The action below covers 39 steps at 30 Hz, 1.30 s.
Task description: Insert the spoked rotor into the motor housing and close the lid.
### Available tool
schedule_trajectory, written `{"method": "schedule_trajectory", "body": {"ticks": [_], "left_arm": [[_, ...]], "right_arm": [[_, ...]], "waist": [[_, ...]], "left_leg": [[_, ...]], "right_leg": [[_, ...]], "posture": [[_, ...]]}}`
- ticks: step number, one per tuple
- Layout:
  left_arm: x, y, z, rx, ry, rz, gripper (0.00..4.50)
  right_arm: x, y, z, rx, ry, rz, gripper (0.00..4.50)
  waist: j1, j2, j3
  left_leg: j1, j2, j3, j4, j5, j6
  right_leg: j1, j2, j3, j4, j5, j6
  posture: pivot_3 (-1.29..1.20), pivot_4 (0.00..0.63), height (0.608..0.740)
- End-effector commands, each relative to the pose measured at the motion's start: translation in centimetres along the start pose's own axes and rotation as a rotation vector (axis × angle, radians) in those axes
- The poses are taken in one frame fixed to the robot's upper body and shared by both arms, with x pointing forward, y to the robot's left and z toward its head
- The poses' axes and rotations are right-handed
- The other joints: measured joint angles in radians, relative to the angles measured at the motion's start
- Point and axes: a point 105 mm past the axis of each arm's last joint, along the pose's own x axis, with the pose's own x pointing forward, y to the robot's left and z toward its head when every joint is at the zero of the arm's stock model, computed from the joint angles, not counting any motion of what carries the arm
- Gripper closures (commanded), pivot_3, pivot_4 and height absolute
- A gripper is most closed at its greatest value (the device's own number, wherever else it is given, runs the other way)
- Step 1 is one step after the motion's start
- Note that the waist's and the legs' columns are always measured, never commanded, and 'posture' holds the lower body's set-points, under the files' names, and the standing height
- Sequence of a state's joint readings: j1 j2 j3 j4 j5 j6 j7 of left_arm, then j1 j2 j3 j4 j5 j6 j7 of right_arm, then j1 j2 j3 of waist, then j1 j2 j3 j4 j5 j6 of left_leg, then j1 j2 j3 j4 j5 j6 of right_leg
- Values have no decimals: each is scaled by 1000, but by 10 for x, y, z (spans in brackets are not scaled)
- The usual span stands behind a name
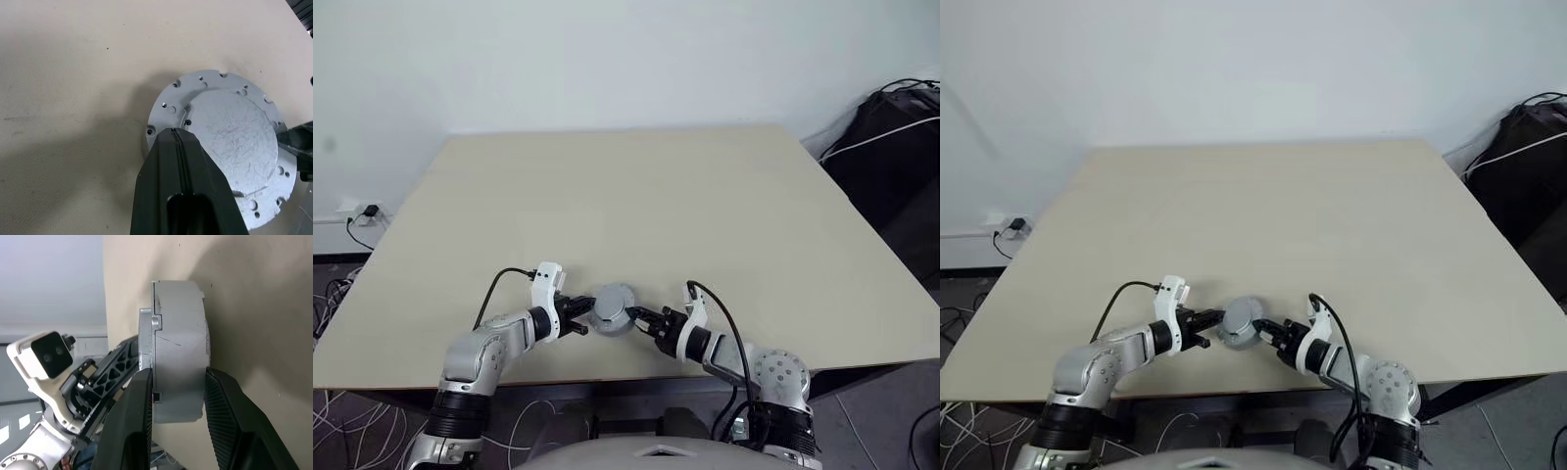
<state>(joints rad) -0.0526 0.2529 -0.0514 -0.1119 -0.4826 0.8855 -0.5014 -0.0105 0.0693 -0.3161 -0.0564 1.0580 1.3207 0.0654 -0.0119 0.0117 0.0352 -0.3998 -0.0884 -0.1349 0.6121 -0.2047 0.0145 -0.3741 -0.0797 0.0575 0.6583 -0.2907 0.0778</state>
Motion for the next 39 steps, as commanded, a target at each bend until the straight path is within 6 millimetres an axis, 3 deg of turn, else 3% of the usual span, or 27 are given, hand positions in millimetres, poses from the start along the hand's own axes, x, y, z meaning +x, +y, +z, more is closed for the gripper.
{"method": "schedule_trajectory", "body": {"ticks": [1,6,11,20,24,29,34,39], "left_arm": [[8,-11,-12,-22,43,-49,4500],[6,-11,-10,-21,32,-50,4500],[-1,-24,11,-12,-104,-100,4500],[-36,-42,42,-37,-382,-179,4500],[-49,-39,43,-140,-469,-171,4500],[-59,-34,25,-340,-522,-178,4500],[-62,-26,2,-586,-561,-186,2989],[-63,-26,-7,-737,-594,-204,1264]], "right_arm": [[14,26,-18,-15,79,111,3321],[13,25,-17,-13,72,106,3321],[10,20,-8,-2,18,94,3321],[1,15,2,30,-61,93,3321],[-3,24,13,40,-132,147,3321],[-7,50,26,21,-204,260,3321],[-6,68,33,-7,-226,311,3322],[-5,78,35,-26,-228,330,3322]], "waist": [[0,0,0],[0,0,0],[-1,-1,2],[-2,-1,5],[-2,-1,6],[-1,-2,9],[-4,-3,12],[-6,-3,13]], "left_leg": [[0,0,0,0,0,0],[0,0,0,0,0,0],[0,0,0,0,0,0],[-9,0,0,0,0,0],[-9,1,0,0,0,0],[-10,0,0,2,0,0],[-11,1,0,2,0,0],[-11,1,0,2,0,0]], "right_leg": [[0,0,0,0,0,0],[0,0,0,0,0,0],[-1,0,0,0,0,0],[-9,0,0,0,2,-3],[-9,0,0,0,0,0],[-9,0,0,0,1,0],[-10,0,0,0,0,0],[-10,0,-1,0,0,0]], "posture": [[0,0,740],[0,0,740],[0,0,740],[0,0,740],[0,0,740],[0,0,740],[0,0,740],[0,0,740]]}}
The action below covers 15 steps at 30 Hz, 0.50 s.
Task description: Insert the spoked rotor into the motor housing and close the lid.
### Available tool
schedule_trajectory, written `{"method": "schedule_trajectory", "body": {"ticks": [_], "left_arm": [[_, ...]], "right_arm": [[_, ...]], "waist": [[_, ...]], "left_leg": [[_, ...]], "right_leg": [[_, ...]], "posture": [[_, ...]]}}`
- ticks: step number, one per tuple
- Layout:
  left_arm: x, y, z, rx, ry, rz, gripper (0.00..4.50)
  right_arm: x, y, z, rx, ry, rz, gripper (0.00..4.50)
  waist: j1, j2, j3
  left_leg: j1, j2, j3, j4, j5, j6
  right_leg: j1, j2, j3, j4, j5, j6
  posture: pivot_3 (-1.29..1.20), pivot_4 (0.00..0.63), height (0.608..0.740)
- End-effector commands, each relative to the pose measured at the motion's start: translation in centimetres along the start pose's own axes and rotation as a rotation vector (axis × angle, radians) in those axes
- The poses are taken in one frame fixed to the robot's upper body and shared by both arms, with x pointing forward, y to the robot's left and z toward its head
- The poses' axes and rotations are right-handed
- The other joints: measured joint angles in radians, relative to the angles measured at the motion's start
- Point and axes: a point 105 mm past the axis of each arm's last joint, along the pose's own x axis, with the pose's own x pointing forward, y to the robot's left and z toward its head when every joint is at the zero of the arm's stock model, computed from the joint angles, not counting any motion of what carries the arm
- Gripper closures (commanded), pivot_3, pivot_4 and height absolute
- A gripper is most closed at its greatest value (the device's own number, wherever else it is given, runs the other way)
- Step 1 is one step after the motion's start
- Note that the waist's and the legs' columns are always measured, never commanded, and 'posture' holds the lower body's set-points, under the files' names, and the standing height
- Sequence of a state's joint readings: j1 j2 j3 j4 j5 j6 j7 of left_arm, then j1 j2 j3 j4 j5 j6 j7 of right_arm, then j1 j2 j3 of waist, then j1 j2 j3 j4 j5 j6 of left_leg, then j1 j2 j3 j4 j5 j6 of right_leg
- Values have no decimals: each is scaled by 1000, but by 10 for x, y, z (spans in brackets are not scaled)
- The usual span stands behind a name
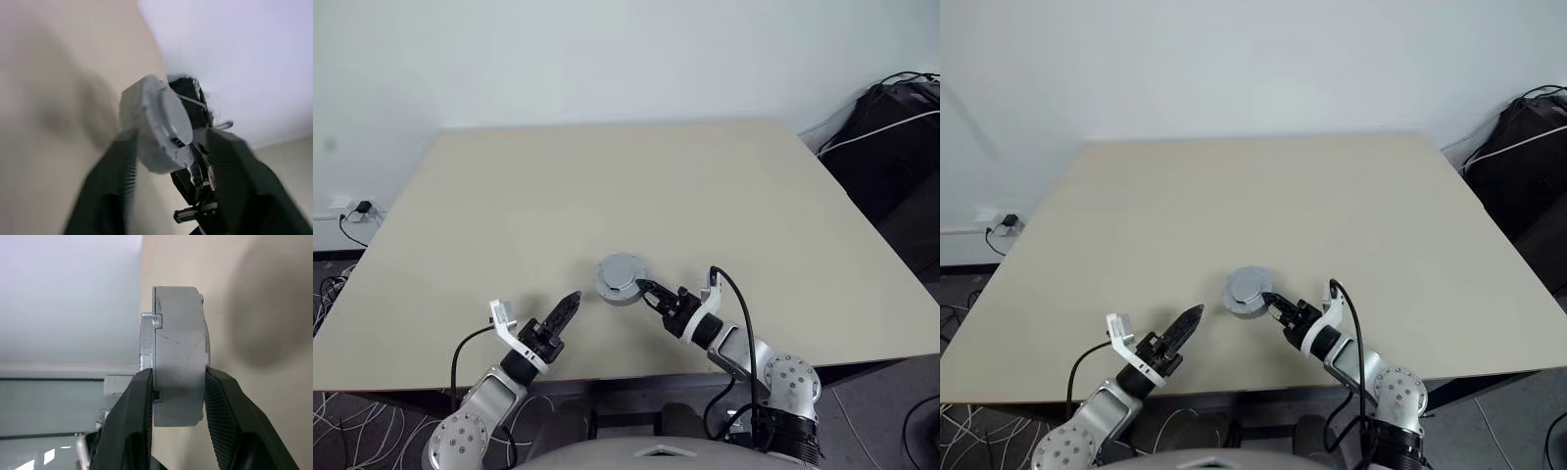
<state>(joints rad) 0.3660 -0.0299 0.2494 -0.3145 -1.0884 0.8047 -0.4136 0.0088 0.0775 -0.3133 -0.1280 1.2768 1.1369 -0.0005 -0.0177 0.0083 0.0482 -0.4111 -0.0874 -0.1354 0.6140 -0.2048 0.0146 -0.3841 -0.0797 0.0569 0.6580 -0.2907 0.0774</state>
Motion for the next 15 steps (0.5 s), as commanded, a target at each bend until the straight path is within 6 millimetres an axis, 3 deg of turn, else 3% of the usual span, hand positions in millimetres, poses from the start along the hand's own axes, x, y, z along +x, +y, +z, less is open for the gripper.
{"method": "schedule_trajectory", "body": {"ticks": [1,4,12,15], "left_arm": [[-1,-5,3,-101,-55,-37,937],[1,-8,2,-167,-86,-57,24],[7,-11,-13,-280,-86,-91,24],[10,-14,-15,-297,-79,-112,24]], "right_arm": [[13,46,4,-34,-15,178,3322],[13,47,5,-30,-17,181,3322],[12,50,-2,-2,11,194,3322],[11,48,-13,1,70,186,3322]], "waist": [[0,0,0],[1,0,0],[1,0,0],[1,0,0]], "left_leg": [[0,0,0,0,0,0],[0,0,0,0,0,0],[0,0,1,0,0,0],[0,0,1,1,0,0]], "right_leg": [[0,0,0,0,0,0],[0,0,0,-1,0,0],[0,0,0,-1,0,-1],[0,1,0,-1,0,-1]], "posture": [[0,0,740],[0,0,740],[0,0,740],[0,0,740]]}}
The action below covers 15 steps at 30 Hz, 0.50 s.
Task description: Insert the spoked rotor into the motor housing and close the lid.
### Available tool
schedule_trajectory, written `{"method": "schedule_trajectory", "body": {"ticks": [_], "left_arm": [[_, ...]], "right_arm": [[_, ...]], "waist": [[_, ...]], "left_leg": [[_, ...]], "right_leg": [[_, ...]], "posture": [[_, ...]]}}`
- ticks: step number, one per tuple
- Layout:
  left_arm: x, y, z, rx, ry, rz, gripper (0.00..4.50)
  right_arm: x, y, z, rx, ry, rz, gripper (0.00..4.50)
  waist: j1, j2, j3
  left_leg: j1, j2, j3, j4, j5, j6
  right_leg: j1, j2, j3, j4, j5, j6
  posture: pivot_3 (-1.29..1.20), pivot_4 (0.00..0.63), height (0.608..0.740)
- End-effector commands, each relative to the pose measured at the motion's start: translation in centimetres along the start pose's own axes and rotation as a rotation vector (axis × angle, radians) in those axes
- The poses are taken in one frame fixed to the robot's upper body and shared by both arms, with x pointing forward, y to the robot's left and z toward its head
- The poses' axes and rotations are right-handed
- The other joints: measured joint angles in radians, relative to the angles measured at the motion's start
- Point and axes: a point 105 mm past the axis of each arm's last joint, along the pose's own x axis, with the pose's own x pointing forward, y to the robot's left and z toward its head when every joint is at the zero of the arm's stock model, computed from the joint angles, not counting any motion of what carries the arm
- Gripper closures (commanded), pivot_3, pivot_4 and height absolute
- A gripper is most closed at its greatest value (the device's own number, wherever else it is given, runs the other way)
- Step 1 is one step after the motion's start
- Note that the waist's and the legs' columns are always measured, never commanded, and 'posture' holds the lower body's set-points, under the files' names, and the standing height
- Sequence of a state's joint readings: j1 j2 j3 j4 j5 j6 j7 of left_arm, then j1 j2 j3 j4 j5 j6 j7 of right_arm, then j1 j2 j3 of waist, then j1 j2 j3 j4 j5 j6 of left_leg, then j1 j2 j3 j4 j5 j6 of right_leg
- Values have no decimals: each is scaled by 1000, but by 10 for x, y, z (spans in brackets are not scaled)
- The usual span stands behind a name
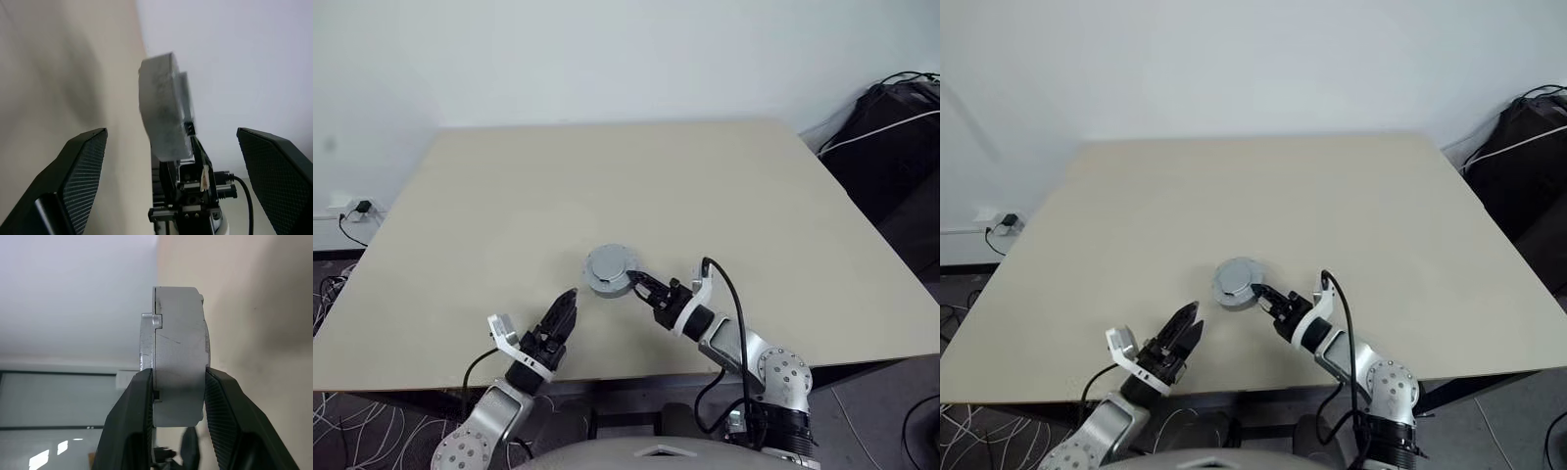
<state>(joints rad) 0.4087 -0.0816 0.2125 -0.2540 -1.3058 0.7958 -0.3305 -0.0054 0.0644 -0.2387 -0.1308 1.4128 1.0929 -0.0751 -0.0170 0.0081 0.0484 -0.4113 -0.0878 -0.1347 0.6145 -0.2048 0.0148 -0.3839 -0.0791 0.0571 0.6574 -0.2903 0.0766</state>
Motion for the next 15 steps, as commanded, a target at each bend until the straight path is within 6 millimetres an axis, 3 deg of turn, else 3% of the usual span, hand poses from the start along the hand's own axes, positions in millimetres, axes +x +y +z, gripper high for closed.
{"method": "schedule_trajectory", "body": {"ticks": [1,15], "left_arm": [[10,-12,-5,-48,-17,-84,24],[14,-17,-5,-52,-20,-118,24]], "right_arm": [[3,28,-11,-24,61,119,3322],[-5,17,-37,34,174,84,3322]], "waist": [[0,0,0],[0,0,0]], "left_leg": [[0,0,0,0,0,0],[0,0,0,1,0,0]], "right_leg": [[0,0,0,0,0,0],[1,1,0,0,1,-2]], "posture": [[0,0,740],[0,0,740]]}}
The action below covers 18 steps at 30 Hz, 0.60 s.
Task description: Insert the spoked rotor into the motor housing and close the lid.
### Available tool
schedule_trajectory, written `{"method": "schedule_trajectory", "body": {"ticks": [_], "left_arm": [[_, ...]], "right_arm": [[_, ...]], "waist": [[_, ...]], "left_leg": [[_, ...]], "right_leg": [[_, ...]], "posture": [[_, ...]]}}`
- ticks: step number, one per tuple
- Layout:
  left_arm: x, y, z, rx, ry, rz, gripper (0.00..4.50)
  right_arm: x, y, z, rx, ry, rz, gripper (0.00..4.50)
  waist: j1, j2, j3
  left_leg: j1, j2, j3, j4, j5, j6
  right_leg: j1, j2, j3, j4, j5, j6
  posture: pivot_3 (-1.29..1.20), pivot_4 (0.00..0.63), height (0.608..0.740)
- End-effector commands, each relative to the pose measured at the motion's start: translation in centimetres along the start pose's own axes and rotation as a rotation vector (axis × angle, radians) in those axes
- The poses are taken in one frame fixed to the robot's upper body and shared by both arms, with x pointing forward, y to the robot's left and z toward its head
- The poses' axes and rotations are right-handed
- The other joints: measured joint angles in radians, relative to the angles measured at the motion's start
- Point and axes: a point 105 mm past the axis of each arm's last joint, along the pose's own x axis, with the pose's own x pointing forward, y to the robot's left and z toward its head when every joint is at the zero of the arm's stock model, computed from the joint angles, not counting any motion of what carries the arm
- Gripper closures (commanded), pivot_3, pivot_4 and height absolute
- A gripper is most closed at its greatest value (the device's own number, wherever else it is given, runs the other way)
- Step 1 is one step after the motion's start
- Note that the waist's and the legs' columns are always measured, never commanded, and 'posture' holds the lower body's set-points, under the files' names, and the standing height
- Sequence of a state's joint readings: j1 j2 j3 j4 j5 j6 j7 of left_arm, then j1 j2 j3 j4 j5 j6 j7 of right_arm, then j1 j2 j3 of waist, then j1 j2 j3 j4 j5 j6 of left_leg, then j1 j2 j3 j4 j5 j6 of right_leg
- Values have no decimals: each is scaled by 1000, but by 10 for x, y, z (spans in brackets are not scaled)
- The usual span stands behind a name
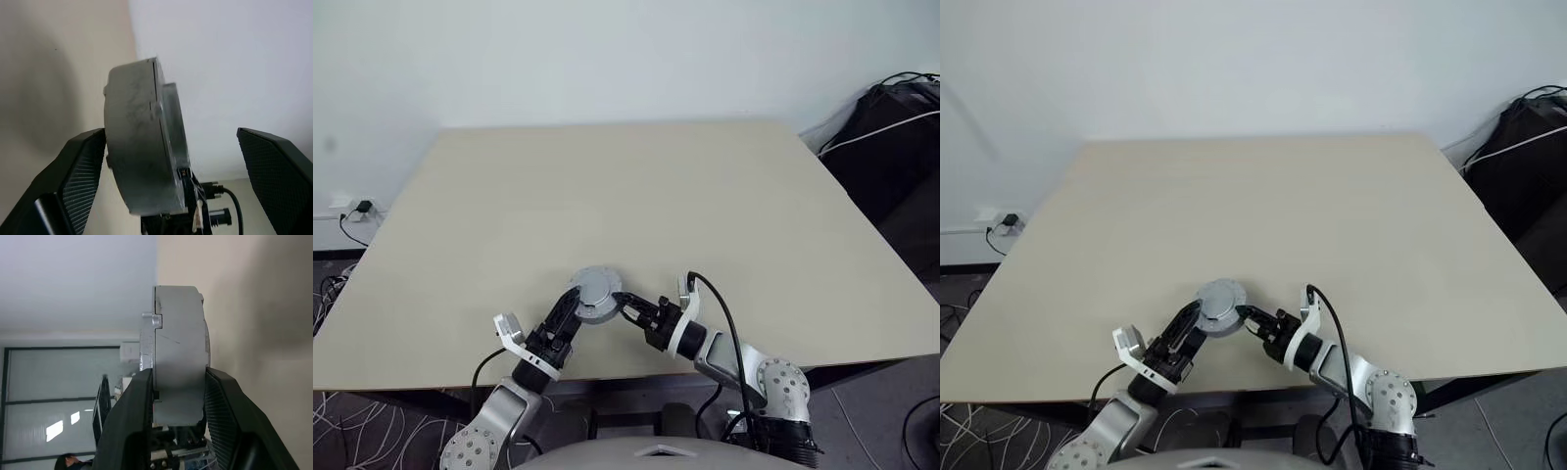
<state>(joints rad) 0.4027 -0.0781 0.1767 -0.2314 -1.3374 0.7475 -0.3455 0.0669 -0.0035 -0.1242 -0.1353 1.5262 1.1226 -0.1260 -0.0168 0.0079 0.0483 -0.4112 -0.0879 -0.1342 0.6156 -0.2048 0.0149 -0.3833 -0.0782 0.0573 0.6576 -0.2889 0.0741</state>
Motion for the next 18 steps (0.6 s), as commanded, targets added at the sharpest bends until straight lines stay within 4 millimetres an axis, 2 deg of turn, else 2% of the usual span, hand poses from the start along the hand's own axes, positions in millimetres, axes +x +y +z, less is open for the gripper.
{"method": "schedule_trajectory", "body": {"ticks": [1,14,17,18], "left_arm": [[11,-14,-6,-25,5,-79,24],[13,-12,-13,-38,43,-70,24],[13,-13,-12,-39,35,-71,612],[13,-13,-12,-39,33,-71,954]], "right_arm": [[1,24,-8,-16,44,111,3322],[0,26,-12,-17,80,123,3322],[-1,26,-11,-18,77,119,3322],[-1,25,-11,-18,74,116,3322]], "waist": [[0,0,0],[4,0,0],[3,0,0],[4,0,0]], "left_leg": [[0,0,0,0,0,0],[0,0,0,1,0,0],[0,0,0,2,0,0],[0,0,0,2,0,0]], "right_leg": [[0,0,0,0,0,1],[1,1,0,0,0,0],[1,2,0,0,0,1],[1,2,0,0,0,1]], "posture": [[0,0,740],[0,0,740],[0,0,740],[0,0,740]]}}
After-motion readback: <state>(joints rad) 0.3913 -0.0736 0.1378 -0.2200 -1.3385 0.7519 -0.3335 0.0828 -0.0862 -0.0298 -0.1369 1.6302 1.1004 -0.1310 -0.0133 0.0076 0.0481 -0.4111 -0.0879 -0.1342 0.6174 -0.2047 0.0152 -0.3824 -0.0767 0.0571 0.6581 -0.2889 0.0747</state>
